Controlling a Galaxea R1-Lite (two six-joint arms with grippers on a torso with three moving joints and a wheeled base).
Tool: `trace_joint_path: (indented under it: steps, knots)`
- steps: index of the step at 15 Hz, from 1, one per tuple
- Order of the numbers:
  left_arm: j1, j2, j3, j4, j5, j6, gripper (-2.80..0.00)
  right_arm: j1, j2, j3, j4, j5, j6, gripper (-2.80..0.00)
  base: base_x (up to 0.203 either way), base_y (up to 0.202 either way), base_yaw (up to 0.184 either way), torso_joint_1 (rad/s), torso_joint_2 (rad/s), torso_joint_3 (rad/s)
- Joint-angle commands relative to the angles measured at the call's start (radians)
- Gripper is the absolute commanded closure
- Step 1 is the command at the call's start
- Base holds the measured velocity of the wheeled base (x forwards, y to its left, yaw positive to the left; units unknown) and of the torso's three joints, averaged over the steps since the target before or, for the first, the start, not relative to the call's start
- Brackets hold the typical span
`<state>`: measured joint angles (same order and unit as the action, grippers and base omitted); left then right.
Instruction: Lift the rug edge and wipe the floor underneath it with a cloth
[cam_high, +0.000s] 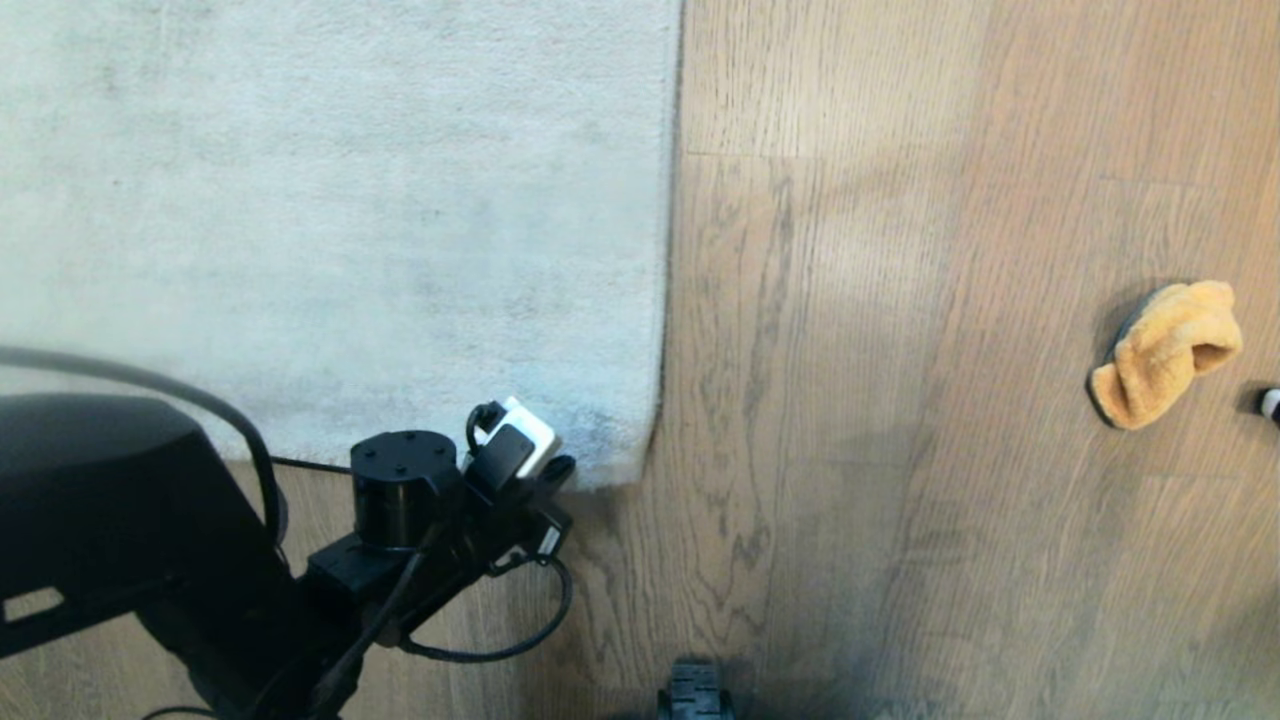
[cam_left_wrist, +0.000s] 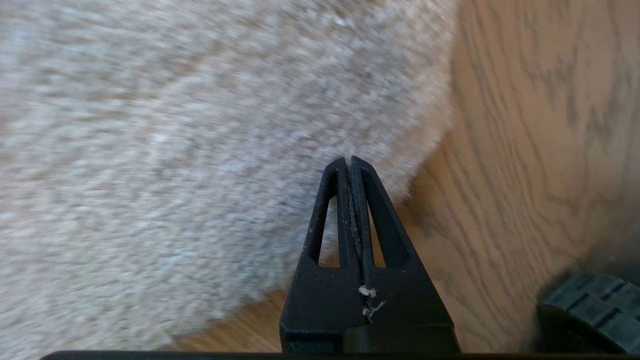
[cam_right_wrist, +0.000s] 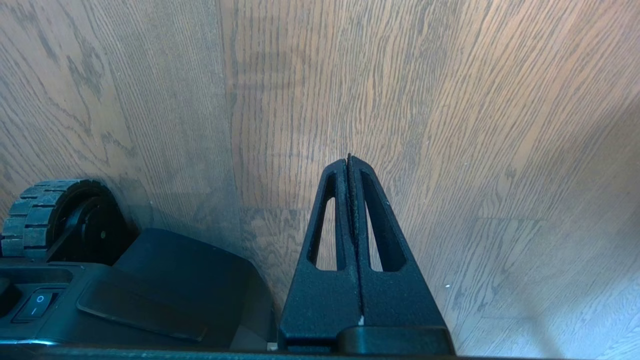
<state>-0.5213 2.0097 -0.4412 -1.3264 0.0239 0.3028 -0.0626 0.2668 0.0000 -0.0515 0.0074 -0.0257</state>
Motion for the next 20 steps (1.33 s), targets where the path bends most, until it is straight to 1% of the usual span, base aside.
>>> trace_joint_path:
  steps: [1,5,7,9,11,12,16,20]
  knots:
    - [-0.002,0.049,-0.005,-0.007,-0.025,0.003,0.00,0.000,0.002,0.000,-0.001,0.000,0.000,0.00,0.000,0.000,0.000,0.000,0.00,0.000]
    - [0.007,0.087,0.001,-0.004,-0.033,0.020,0.00,0.000,0.002,0.000,-0.001,0.000,0.000,0.00,0.000,0.000,0.000,0.000,0.00,0.000]
    - [0.022,0.094,-0.003,-0.004,-0.033,0.059,0.00,0.000,0.002,0.000,-0.001,0.000,0.000,0.00,0.000,0.000,0.000,0.000,0.00,0.000]
    - [0.033,0.092,-0.001,-0.006,-0.034,0.074,0.00,0.000,0.002,0.000,-0.001,0.000,0.000,0.00,0.000,0.000,0.000,0.000,0.00,0.000]
    - [0.044,0.087,-0.002,-0.022,-0.033,0.107,0.00,0.000,0.002,0.000,-0.001,0.000,0.000,0.00,0.000,0.000,0.000,0.000,0.00,0.000]
    - [0.046,0.080,-0.004,-0.029,-0.033,0.114,0.00,0.000,0.002,0.000,-0.001,0.000,0.000,0.00,0.000,0.000,0.000,0.000,0.00,0.000]
    - [0.059,0.039,-0.002,-0.036,-0.032,0.120,0.00,0.000,0.002,0.000,-0.001,0.000,0.000,0.00,0.000,0.000,0.000,0.000,0.00,0.000]
    - [0.094,0.011,-0.008,-0.037,-0.032,0.123,0.00,0.000,0.002,0.000,-0.001,0.000,0.000,0.00,0.000,0.000,0.000,0.000,0.00,0.000]
